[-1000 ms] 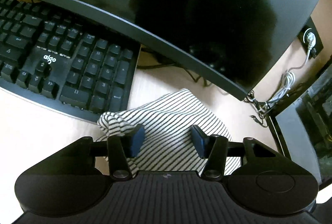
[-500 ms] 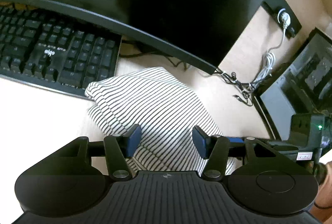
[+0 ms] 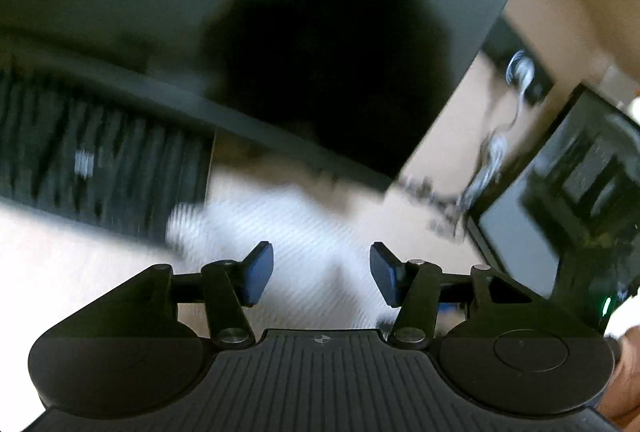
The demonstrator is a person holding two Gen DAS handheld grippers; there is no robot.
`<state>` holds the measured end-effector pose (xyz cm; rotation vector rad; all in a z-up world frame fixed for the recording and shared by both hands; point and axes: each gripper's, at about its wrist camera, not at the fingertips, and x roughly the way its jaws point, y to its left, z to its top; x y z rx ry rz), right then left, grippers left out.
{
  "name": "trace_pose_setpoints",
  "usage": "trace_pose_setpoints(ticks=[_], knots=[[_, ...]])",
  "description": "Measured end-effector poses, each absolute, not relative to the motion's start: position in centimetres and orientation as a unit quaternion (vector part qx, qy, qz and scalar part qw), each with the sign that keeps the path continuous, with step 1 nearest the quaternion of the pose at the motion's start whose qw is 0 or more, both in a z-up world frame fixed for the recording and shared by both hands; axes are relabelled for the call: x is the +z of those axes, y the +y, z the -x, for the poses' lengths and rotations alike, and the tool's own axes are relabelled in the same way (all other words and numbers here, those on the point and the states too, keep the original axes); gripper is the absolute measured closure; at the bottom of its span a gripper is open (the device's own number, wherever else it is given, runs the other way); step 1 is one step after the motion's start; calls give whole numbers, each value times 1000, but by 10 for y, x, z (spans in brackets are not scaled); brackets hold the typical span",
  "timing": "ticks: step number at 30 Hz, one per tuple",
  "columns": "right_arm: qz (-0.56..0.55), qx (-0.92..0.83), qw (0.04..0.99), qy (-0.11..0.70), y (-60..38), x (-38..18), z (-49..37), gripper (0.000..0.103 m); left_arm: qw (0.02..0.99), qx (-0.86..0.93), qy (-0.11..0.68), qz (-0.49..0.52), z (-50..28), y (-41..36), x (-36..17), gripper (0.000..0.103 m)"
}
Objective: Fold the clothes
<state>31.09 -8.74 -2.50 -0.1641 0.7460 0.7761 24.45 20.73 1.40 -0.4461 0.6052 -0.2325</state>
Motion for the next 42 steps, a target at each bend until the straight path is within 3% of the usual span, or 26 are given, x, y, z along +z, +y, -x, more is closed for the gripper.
trace_pose_setpoints(ticks=[3,7,9,11,13,15,21,23,25,29,33,42], knots=[[96,364,860,346,-77,-24,-307,52,929,-103,286,211,-266,215,14,43],[71,373,873,307,-74,-3,-292,50,903,-67,352,238,-292,230,-29,51],[76,397,871,281,-70,4,-279,37,898,-65,356,250,-293,232,-38,51],[90,422,862,266,-62,4,-267,31,898,-64,354,253,-294,231,-40,50],[139,431,845,286,-46,-15,-260,30,898,-64,351,256,-295,231,-42,50],[185,431,845,256,-41,-36,-249,27,900,-60,348,254,-293,228,-43,50],[138,447,838,281,-53,-26,-262,25,912,-2,317,259,-277,218,-33,49],[100,453,837,291,-67,-20,-266,19,920,29,290,262,-257,209,-22,36],[60,457,836,298,-86,-14,-267,0,928,74,263,252,-229,193,-11,19],[39,445,846,293,-126,-13,-260,0,930,164,242,224,-173,152,1,7],[25,437,855,278,-161,-9,-257,0,912,239,256,213,-131,97,-6,0],[33,439,859,263,-193,-32,-255,0,892,310,290,156,-93,-6,-20,0]])
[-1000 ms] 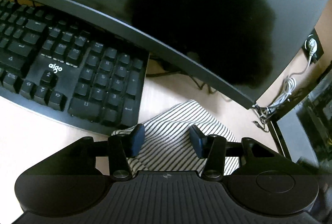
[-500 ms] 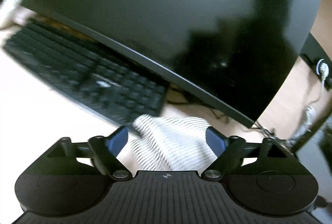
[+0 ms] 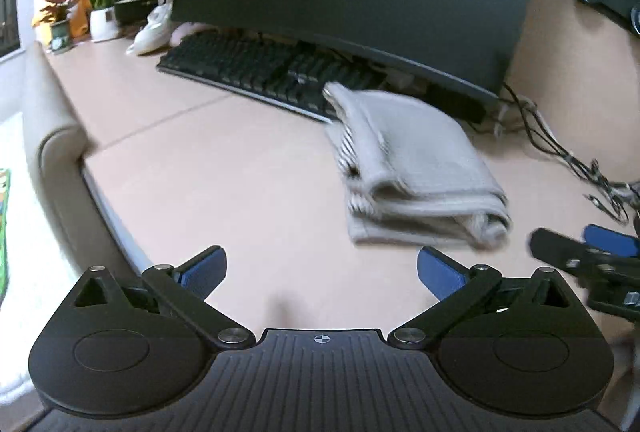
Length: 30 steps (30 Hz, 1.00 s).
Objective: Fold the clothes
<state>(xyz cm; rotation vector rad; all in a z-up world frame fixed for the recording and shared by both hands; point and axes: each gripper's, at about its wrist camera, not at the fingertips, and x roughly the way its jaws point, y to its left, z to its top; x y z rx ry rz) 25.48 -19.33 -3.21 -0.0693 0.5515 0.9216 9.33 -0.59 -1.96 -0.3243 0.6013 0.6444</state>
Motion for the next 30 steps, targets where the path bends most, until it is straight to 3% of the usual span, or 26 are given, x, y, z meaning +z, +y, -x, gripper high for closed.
trace_pose_setpoints(ticks=[11,30], knots=[[55,449,866,215,-226,-25,-238,0,893,356,240,139,-78,-60,-1,0],[46,453,862,221,-237,-13,-236,0,888,355,265,126,-81,-84,2,0]])
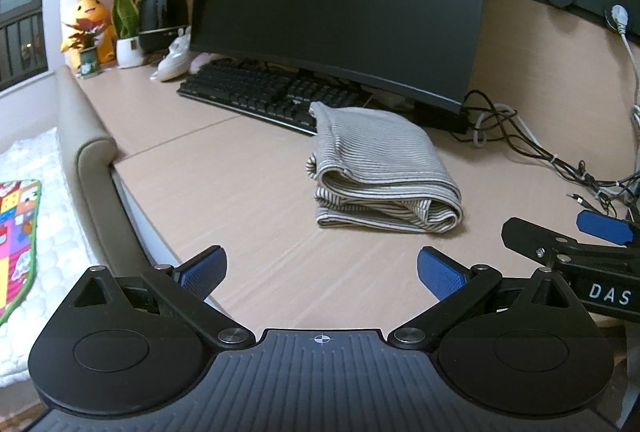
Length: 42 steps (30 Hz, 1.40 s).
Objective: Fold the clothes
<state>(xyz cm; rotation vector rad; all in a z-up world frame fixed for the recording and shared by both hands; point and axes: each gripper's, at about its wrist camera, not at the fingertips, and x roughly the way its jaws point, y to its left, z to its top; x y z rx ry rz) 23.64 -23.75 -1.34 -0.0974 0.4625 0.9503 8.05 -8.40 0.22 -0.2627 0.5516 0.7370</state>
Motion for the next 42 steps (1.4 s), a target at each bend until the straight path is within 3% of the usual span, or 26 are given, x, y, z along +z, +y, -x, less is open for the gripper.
trace_pose_setpoints(ticks=[42], knots=[[50,447,862,233,-237,-17,-237,0,883,348,279,146,-81,-79,-1,0]])
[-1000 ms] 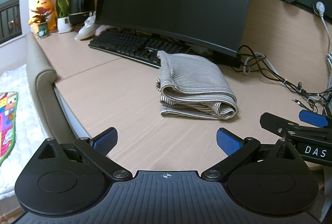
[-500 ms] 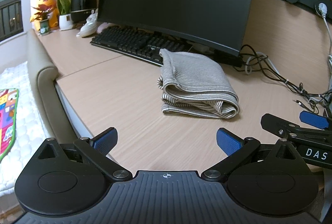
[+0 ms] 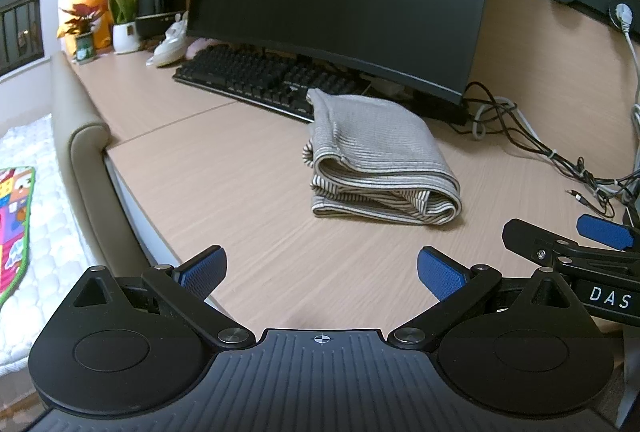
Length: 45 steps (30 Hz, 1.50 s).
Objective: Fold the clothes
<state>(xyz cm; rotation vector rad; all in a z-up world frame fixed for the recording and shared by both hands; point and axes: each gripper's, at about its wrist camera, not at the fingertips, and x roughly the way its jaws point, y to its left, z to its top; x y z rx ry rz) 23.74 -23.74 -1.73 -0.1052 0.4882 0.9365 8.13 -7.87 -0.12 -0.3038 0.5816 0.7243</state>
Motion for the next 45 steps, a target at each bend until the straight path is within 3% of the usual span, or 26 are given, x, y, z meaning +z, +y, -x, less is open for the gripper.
trace_pose_setpoints(ticks=[45], knots=[[53,449,855,254,-234,-24,-238,0,874,354,290,161,-81,-79,-9,0]])
